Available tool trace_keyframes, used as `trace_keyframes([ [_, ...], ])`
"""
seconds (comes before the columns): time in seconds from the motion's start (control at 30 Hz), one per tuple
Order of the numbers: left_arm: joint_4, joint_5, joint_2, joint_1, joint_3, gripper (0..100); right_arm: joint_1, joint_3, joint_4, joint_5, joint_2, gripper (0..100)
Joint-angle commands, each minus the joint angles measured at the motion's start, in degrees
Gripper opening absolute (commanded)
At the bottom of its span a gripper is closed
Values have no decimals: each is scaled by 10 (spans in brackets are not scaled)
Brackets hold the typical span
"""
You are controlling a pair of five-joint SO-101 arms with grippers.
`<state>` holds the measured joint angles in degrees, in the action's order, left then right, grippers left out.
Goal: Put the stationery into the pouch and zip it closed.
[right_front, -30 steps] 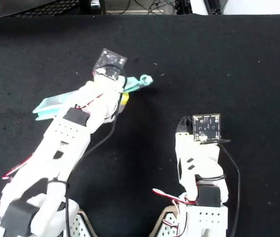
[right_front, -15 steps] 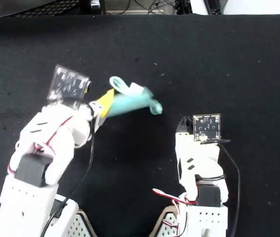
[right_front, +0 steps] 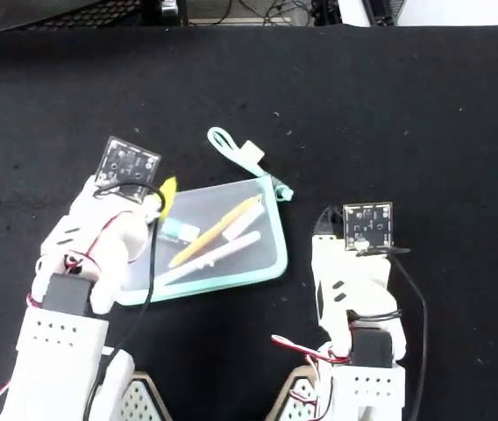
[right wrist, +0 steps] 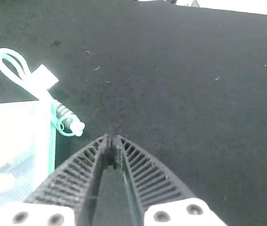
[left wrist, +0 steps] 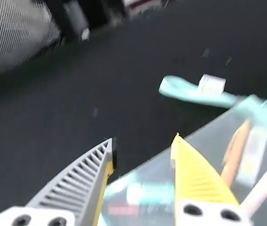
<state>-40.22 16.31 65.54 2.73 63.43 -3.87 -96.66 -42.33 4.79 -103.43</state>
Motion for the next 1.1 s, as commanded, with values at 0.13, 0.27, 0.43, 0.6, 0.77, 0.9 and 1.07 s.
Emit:
trace_keyframes([
  [0.13, -114, 14, 128, -67, 60, 64, 62, 1, 11, -5, -34, 15],
  [0.27, -149, 11, 235, -86, 143, 79, 107, 1, 11, -1, -34, 15],
  [0.43, -226, 12, 397, -138, 217, 80, 142, 1, 11, -1, -34, 15],
  [0.6, -243, 11, 367, -169, 235, 80, 141, 1, -49, -1, -36, 15],
  [0.77, -243, 10, 388, -164, 280, 80, 141, 1, -190, -1, -36, 15],
  [0.9, -243, 10, 389, -164, 321, 80, 142, 1, -274, -1, -37, 15],
  [1.07, -256, -18, 389, -164, 321, 80, 140, 1, -320, -4, -38, 15],
])
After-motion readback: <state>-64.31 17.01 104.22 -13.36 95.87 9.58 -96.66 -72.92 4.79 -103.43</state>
